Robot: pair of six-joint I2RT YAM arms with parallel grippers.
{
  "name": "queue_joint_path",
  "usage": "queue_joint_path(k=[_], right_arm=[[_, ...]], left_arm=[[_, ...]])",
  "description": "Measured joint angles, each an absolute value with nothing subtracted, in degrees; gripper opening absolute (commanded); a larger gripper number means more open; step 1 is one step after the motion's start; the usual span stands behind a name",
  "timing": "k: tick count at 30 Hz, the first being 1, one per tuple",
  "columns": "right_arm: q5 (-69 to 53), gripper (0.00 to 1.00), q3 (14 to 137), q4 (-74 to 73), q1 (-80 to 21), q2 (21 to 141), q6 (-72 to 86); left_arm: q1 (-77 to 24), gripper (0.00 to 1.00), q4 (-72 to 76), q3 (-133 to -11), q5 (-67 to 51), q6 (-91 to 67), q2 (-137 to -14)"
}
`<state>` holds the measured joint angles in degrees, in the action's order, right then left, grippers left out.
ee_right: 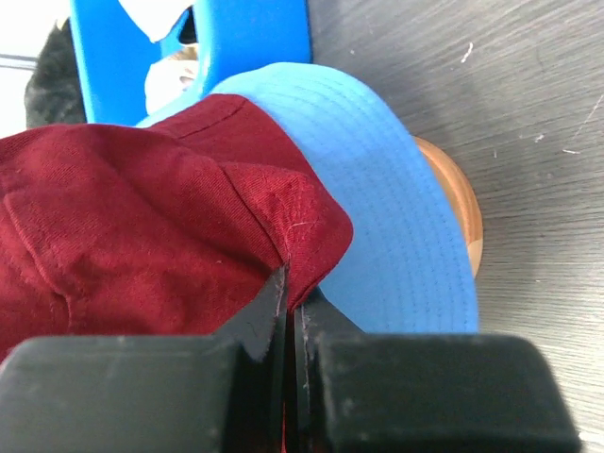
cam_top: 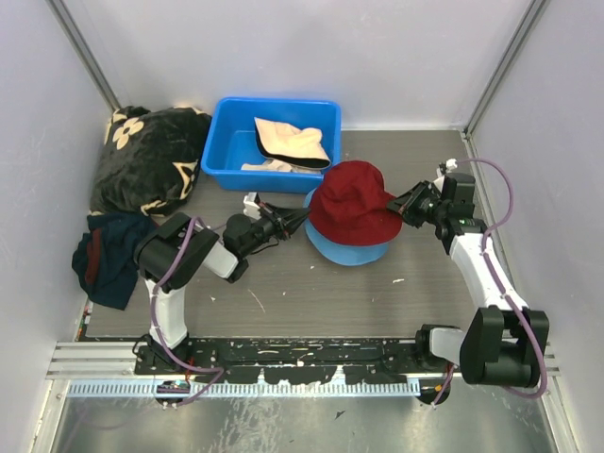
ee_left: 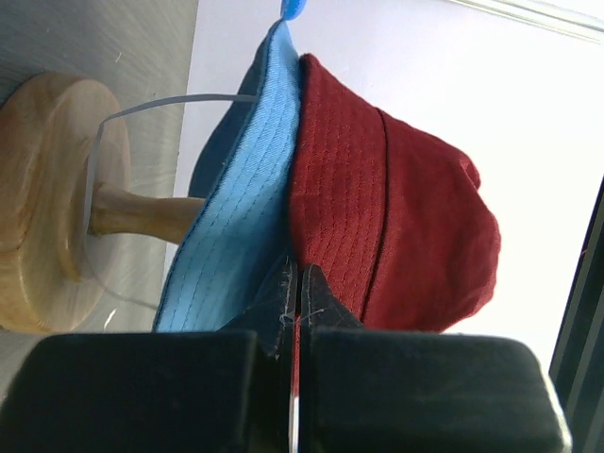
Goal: Stack the hats
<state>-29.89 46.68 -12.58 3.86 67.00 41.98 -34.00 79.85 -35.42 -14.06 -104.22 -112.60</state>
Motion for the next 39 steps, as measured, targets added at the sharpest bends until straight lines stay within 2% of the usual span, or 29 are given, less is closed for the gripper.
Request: queue_joint_path(k=[6,18,24,37,39], right_arm=[[-32.2,0.09,45.6,-11.4,4.3,70.7,40.3],[-40.2,0.35,42.1,-6.7,8.4,70.4,41.1],[-45.8,0.48,38.1,-0.7,11.0,69.9,47.5],[-54.8,0.47,28.5,21.3,16.5,70.0,65.1],[-55.8,0.45,26.1,25.9,17.3,70.8,68.0]], left_arm=[[-31.0,0.0,81.0,-33.1,-18.2,-103.7,-112.7],[-27.2,0.0,81.9,-31.7,-25.0,-103.2,-112.7],[-27.0,0.0,81.7,-34.4,-26.6,-103.2,-112.7],[-27.0,0.0,81.0,-34.3,-27.8,-103.2,-112.7],[-27.0,0.0,81.0,-34.3,-27.8,-103.2,-112.8]])
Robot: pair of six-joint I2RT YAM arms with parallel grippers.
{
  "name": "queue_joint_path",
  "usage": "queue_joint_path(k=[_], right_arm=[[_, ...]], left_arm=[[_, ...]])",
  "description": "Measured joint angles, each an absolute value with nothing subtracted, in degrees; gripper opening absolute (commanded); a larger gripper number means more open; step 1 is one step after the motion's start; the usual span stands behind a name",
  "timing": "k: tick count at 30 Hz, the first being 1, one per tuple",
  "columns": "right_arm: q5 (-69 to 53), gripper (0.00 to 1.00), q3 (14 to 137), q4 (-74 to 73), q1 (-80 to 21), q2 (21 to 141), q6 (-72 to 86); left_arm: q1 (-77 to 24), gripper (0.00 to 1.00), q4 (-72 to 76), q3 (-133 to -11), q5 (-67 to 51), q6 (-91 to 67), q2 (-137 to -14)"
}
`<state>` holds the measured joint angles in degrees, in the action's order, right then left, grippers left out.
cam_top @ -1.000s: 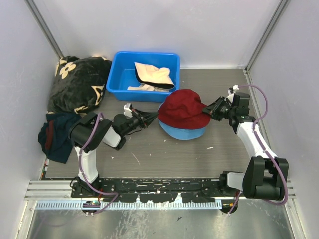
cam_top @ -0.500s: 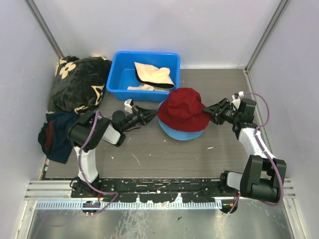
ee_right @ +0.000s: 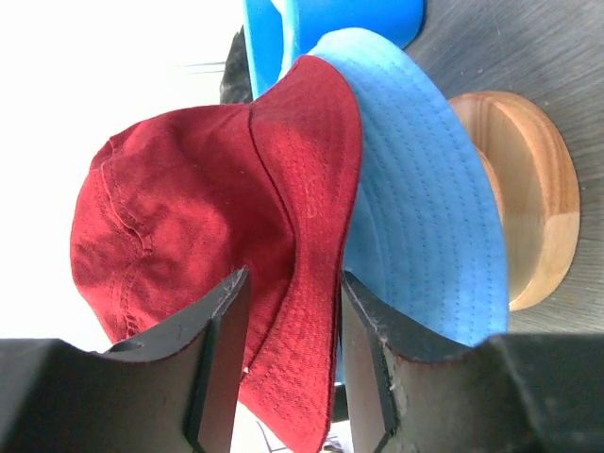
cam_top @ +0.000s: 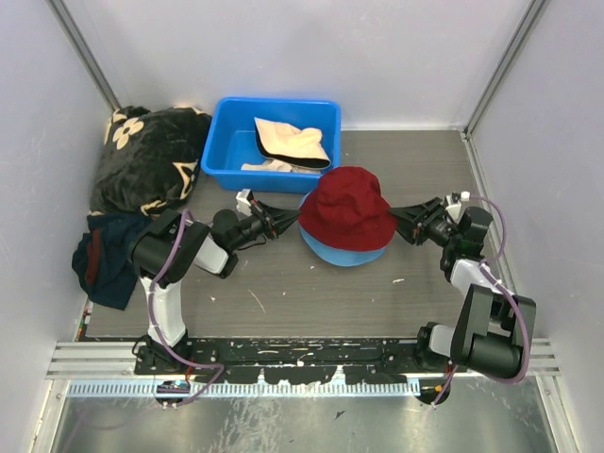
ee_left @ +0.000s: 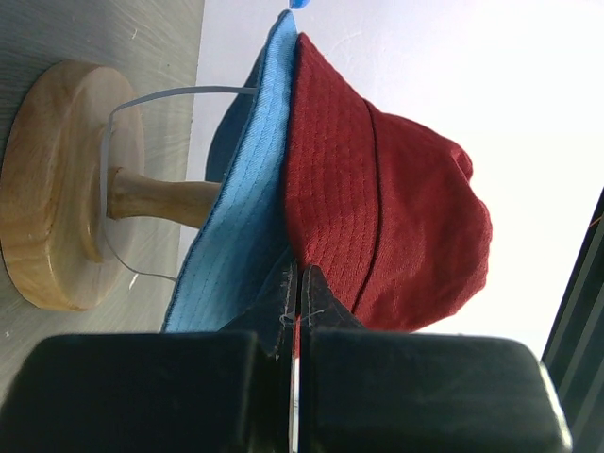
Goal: Stack the hats
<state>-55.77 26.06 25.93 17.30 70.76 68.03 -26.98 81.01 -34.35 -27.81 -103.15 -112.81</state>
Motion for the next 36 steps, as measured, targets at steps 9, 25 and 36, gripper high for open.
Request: queue_joint_path(k=[9,25,36], right_arm=[[-58.6,0.31,19.6,41.1,19.2,76.2,78.2],[-60.2,0.01,14.7,55.7,19.2,85.5,82.8],[-58.3,0.01,24.5,25.9,18.7,82.8,57.8]], left_arm=[[-26.8,0.0,81.0,-34.3,-28.1,-103.2,-113.5],[-25.3,0.0,81.8,-32.3,-28.9,-103.1,-116.4],[-25.1,0.0,85.6,-30.3,-32.0,-102.0,-119.5]])
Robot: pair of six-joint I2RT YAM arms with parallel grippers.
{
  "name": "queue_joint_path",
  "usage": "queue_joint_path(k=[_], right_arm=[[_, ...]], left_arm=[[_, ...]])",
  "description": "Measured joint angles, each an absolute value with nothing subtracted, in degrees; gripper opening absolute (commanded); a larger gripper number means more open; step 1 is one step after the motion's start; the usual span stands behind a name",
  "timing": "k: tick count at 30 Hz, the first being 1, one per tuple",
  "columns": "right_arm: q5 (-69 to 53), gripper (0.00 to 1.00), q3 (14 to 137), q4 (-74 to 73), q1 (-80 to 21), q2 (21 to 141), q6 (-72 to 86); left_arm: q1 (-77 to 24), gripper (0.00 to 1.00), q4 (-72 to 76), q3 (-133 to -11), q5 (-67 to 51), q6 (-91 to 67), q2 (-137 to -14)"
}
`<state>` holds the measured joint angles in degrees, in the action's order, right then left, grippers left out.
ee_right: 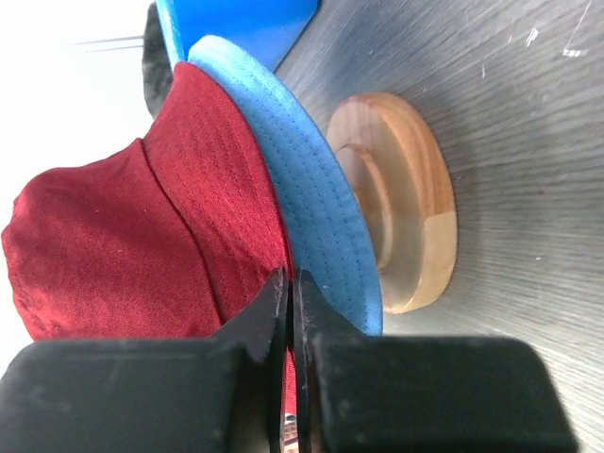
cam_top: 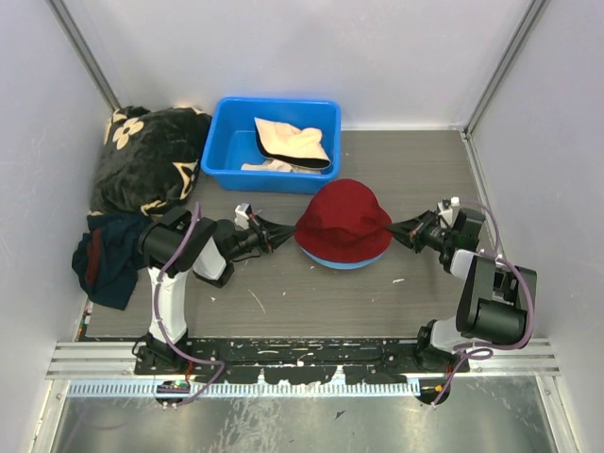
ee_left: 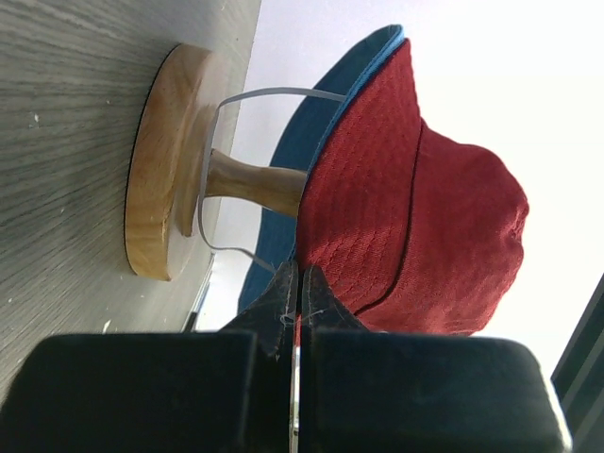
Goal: Stack the hats
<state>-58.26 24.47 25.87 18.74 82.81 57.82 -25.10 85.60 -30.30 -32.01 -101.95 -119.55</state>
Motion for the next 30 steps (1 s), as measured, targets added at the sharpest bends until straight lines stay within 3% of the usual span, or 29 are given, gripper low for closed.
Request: queue_joint_path(k=[7,13,18,23,30], right_arm=[[-55.2,0.03,30.1,9.2,18.1,81.3,44.9],[-55.4,0.3,29.9,7.1,18.0,80.5,43.2],[-52.5,0.45,27.9,5.6,18.8,79.7,43.7],[-50.6,0.46,27.4,4.1,18.9,77.5,44.1],[-48.3,0.46,28.2,1.3,19.0,76.2,43.4]], left_arm=[[-25.0,0.0,86.7,-30.2,-33.1,-101.4,-120.4],[-24.9,0.0,86.9,-30.3,-34.4,-101.1,-120.5],[-24.7,0.13,85.3,-30.3,-35.4,-100.9,-119.1],[-24.3,0.31,83.3,-29.6,-35.4,-101.0,-117.5],[-23.3,0.31,82.0,-27.3,-34.3,-100.9,-113.5]])
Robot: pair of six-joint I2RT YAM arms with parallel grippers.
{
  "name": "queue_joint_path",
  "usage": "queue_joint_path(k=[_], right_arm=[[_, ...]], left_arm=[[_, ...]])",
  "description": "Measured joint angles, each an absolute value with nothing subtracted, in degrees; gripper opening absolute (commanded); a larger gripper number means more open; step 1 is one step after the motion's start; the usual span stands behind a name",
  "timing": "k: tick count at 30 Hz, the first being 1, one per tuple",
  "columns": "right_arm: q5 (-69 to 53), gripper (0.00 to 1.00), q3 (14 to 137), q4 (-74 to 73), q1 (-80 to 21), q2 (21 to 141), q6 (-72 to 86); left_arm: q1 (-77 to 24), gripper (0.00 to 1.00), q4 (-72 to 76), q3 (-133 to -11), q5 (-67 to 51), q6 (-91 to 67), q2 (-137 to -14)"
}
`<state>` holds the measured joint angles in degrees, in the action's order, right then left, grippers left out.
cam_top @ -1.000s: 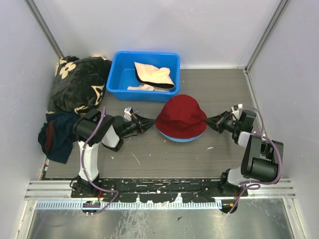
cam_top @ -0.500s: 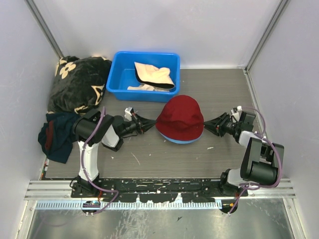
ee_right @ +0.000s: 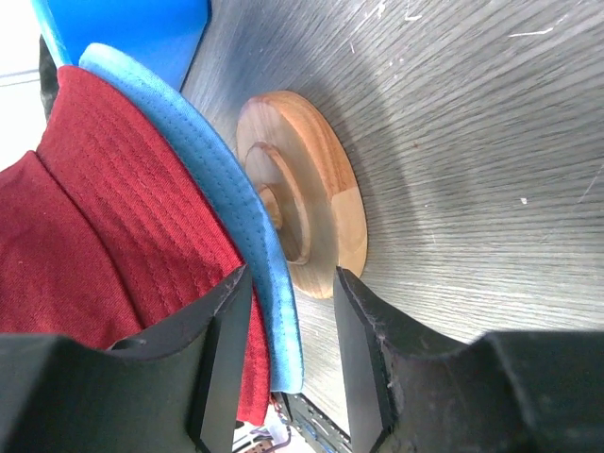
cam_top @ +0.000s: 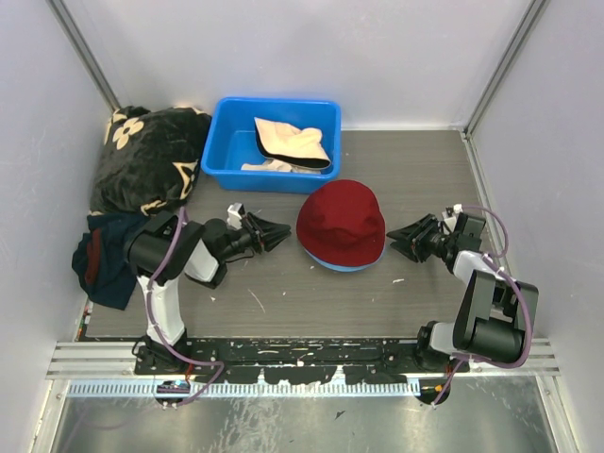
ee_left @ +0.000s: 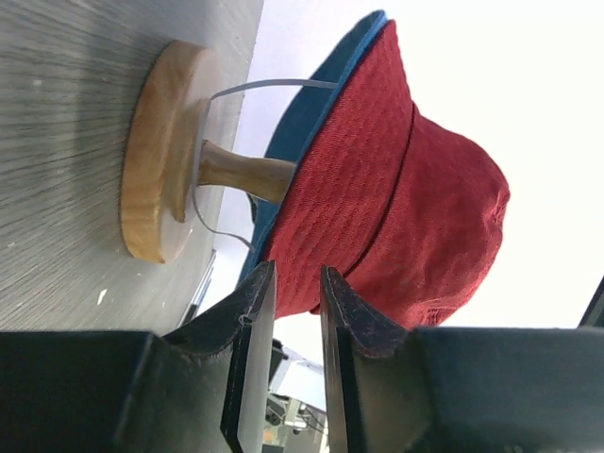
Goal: Stack the hats
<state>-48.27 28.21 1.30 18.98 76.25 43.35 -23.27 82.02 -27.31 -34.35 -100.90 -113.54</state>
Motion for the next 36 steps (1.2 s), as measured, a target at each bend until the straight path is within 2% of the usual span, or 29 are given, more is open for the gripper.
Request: queue_joint_path(k=[8,10,14,17,20,25,31,36], right_arm=[[-44.3,0.55,31.8,-3.7,19.0,76.2,41.1],[-43.3,0.58,33.1,-5.0,19.0,76.2,40.4],[-42.0,0.66,34.6,-6.4,19.0,76.2,39.3],[-41.8,0.76,35.0,-7.3,19.0,76.3,39.0],[-41.8,0.81,35.2,-7.3,19.0,76.7,39.1],[-41.8,0.85,35.3,-7.3,19.0,78.0,39.1],[-41.9,0.87,35.4,-7.1,19.0,78.1,39.1],[-41.8,0.89,35.4,-7.2,19.0,78.1,39.1]], left_arm=[[-15.6,0.29,77.1,-23.9,-33.8,-98.7,-108.0],[-13.1,0.34,69.9,-25.9,-34.0,-95.7,-102.7],[-11.3,0.52,40.6,-42.1,-33.4,-81.6,-91.5],[-11.2,0.57,21.6,-59.5,-31.7,-69.2,-90.0],[-11.1,0.63,6.0,-74.6,-30.4,-59.0,-93.0],[-11.4,0.68,-16.1,-96.2,-28.0,-44.3,-106.2],[-15.2,0.72,-38.1,-110.7,-20.5,-30.7,-121.3],[-17.4,0.78,-46.1,-117.2,-17.6,-25.1,-126.3]])
